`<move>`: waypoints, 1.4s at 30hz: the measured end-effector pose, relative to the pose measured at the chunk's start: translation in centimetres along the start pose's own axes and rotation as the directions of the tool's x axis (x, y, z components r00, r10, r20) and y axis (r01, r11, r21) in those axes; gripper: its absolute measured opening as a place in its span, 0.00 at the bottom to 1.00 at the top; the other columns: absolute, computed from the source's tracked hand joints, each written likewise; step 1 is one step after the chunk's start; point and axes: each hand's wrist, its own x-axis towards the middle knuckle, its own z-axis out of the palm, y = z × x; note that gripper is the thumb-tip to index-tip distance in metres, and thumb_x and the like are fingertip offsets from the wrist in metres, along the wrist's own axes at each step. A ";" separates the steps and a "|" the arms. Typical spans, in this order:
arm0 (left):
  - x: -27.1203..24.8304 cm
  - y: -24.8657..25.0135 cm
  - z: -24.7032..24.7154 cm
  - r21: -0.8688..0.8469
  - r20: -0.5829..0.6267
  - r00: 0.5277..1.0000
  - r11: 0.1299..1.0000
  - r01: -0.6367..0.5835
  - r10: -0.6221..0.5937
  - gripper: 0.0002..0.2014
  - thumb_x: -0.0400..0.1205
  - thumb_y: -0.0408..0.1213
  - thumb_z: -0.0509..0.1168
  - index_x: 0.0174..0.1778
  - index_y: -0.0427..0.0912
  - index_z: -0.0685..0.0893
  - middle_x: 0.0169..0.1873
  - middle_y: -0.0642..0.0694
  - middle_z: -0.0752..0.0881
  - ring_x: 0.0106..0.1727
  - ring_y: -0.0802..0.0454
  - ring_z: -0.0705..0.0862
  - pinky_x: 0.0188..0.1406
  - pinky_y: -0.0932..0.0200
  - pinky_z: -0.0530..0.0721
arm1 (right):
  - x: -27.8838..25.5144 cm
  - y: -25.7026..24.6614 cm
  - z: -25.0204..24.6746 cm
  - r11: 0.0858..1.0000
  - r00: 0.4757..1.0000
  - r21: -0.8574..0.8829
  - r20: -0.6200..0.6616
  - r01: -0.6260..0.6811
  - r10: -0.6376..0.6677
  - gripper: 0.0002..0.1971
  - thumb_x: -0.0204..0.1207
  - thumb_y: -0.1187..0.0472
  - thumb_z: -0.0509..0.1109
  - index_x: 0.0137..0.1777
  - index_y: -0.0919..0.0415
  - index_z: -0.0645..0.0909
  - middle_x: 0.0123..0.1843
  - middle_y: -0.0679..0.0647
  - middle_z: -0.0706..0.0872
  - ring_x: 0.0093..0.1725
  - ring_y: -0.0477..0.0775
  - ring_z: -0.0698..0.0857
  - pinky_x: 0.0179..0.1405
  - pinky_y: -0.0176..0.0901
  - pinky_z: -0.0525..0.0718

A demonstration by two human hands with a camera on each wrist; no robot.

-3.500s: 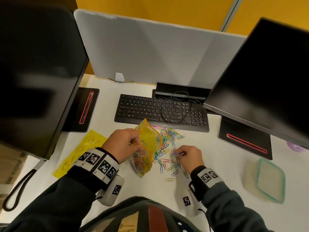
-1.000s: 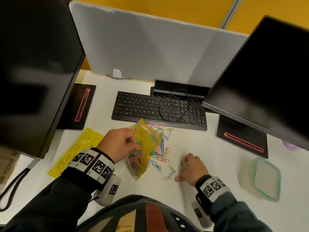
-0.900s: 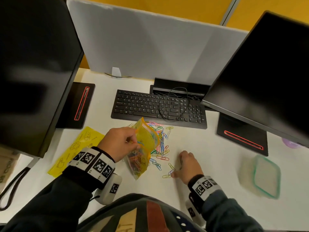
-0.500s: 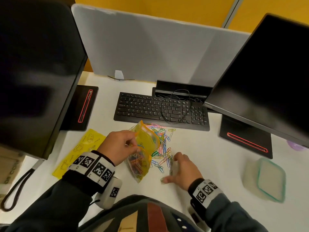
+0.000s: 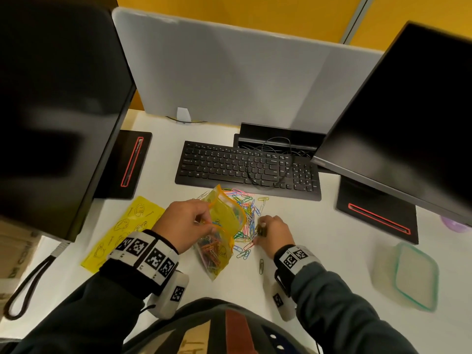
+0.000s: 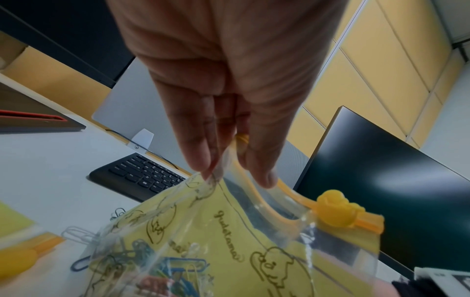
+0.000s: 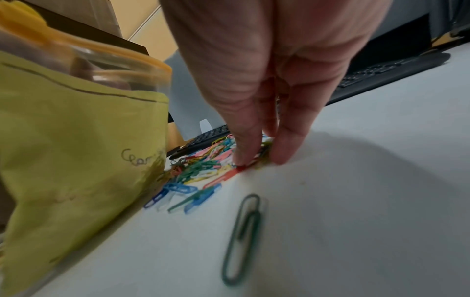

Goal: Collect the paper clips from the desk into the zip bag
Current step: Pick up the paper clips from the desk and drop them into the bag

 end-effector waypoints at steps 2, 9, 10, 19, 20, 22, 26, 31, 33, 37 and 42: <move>-0.1 -0.1 -0.1 -0.004 -0.006 1.000 1.000 0.006 -0.006 0.08 0.67 0.35 0.77 0.29 0.42 0.83 0.44 0.50 0.86 0.63 0.59 0.79 0.54 0.60 0.80 | 0.2 -0.4 0.1 0.992 0.992 -0.061 0.065 0.111 -0.107 0.20 0.75 0.66 0.68 0.67 0.59 0.78 0.62 0.61 0.76 0.60 0.63 0.81 0.61 0.40 0.75; 0.0 -0.4 -0.3 -0.007 -0.012 1.000 1.000 0.020 -0.020 0.08 0.67 0.35 0.77 0.29 0.41 0.83 0.41 0.52 0.85 0.65 0.57 0.79 0.54 0.60 0.80 | -0.8 1.4 -1.5 0.854 0.900 -0.361 0.361 0.376 -0.244 0.33 0.71 0.66 0.72 0.76 0.56 0.67 0.75 0.56 0.66 0.70 0.62 0.72 0.70 0.49 0.75; 0.0 -0.4 -0.3 -0.010 -0.016 1.000 1.000 0.022 -0.022 0.08 0.67 0.35 0.77 0.29 0.41 0.83 0.43 0.51 0.86 0.65 0.57 0.79 0.55 0.59 0.80 | -1.1 1.7 -1.7 0.834 0.889 -0.384 0.389 0.395 -0.242 0.38 0.68 0.63 0.75 0.78 0.56 0.63 0.77 0.55 0.65 0.71 0.62 0.70 0.70 0.50 0.75; 0.0 0.0 -0.1 -0.024 -0.023 0.999 0.999 0.026 -0.026 0.08 0.67 0.35 0.77 0.29 0.42 0.84 0.48 0.44 0.88 0.63 0.53 0.81 0.57 0.51 0.83 | -0.5 0.8 0.9 0.831 0.894 -0.359 0.309 0.425 -0.324 0.23 0.74 0.63 0.68 0.71 0.60 0.75 0.63 0.60 0.77 0.64 0.61 0.76 0.62 0.48 0.77; -0.1 0.0 -0.2 -0.024 -0.024 0.999 0.999 0.026 -0.026 0.08 0.67 0.35 0.77 0.29 0.41 0.84 0.49 0.43 0.88 0.62 0.52 0.82 0.56 0.50 0.83 | -0.4 0.7 1.1 0.838 0.900 -0.355 0.294 0.414 -0.321 0.21 0.76 0.64 0.67 0.69 0.61 0.76 0.63 0.61 0.78 0.64 0.61 0.77 0.62 0.48 0.77; -0.1 0.0 -0.3 -0.020 -0.028 0.999 1.000 0.023 -0.024 0.08 0.67 0.35 0.77 0.29 0.42 0.83 0.47 0.41 0.88 0.59 0.50 0.83 0.54 0.51 0.83 | -0.3 0.4 1.3 0.846 0.909 -0.354 0.272 0.399 -0.315 0.18 0.78 0.64 0.63 0.67 0.62 0.78 0.61 0.61 0.80 0.63 0.62 0.78 0.61 0.48 0.78; -0.1 -0.2 -0.5 -0.014 -0.033 0.999 1.000 0.022 -0.023 0.07 0.67 0.35 0.77 0.29 0.41 0.84 0.46 0.45 0.88 0.62 0.57 0.80 0.56 0.56 0.82 | -0.5 -0.1 1.7 0.852 0.925 -0.370 0.230 0.372 -0.304 0.16 0.79 0.66 0.59 0.66 0.64 0.77 0.59 0.63 0.81 0.60 0.64 0.80 0.58 0.49 0.80; -0.2 -0.2 -0.4 0.002 -0.035 0.999 1.000 0.029 -0.029 0.07 0.67 0.35 0.77 0.29 0.42 0.84 0.45 0.48 0.87 0.60 0.55 0.81 0.56 0.55 0.81 | -1.1 -0.6 2.4 0.900 0.970 -0.365 0.120 0.239 -0.210 0.13 0.79 0.70 0.57 0.61 0.67 0.75 0.59 0.64 0.80 0.58 0.63 0.80 0.55 0.48 0.79; -0.2 -0.2 -0.4 -0.001 -0.030 0.999 1.000 0.028 -0.028 0.07 0.67 0.35 0.77 0.29 0.42 0.84 0.44 0.49 0.87 0.60 0.55 0.81 0.56 0.55 0.82 | -1.2 -1.0 2.5 0.888 0.976 -0.406 0.114 0.217 -0.187 0.14 0.79 0.71 0.55 0.63 0.68 0.73 0.61 0.66 0.79 0.60 0.64 0.80 0.57 0.51 0.79; -0.2 -0.1 -0.3 0.004 -0.016 1.000 1.000 0.025 -0.025 0.07 0.67 0.35 0.77 0.30 0.40 0.84 0.49 0.46 0.87 0.62 0.56 0.80 0.56 0.56 0.82 | -1.3 -1.7 2.7 0.848 0.973 -0.478 0.138 0.229 -0.185 0.16 0.80 0.74 0.53 0.66 0.70 0.70 0.62 0.68 0.79 0.60 0.66 0.81 0.58 0.54 0.80; -0.1 -0.1 -0.3 0.017 -0.008 1.000 1.000 0.011 -0.011 0.08 0.68 0.35 0.77 0.29 0.43 0.83 0.47 0.47 0.87 0.63 0.56 0.80 0.54 0.60 0.81 | -1.3 -1.6 2.2 0.833 0.967 -0.492 0.159 0.254 -0.201 0.16 0.80 0.74 0.53 0.66 0.70 0.70 0.62 0.68 0.79 0.60 0.66 0.81 0.56 0.54 0.80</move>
